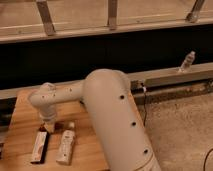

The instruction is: Place the pepper in the ceramic cup

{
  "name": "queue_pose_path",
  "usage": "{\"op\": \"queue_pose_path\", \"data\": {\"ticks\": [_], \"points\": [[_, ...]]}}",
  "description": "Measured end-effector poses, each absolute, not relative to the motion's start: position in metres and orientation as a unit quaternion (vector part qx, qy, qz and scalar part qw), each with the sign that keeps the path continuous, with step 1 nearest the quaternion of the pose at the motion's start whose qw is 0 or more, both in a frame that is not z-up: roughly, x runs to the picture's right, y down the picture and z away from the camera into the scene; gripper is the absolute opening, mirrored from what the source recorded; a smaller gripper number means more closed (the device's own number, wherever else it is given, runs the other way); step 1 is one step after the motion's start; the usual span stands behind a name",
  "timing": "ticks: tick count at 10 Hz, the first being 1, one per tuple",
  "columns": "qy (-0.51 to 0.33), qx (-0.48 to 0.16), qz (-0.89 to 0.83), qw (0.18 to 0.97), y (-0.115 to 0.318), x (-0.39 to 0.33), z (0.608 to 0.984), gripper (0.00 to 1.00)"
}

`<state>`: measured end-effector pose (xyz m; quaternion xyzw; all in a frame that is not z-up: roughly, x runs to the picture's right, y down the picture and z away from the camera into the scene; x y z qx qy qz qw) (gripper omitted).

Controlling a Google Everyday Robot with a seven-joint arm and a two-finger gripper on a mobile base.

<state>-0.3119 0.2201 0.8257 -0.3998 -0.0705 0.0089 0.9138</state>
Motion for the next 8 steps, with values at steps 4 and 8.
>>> {"op": "queue_pose_path", "data": {"ticks": [4,8], "points": [[-0.078,-0.383,0.035,0.920,0.177,-0.293,0.812,0.00],[-0.110,-0.374,0.067,0.918,0.156,-0.266,0.817,0.00]]}}
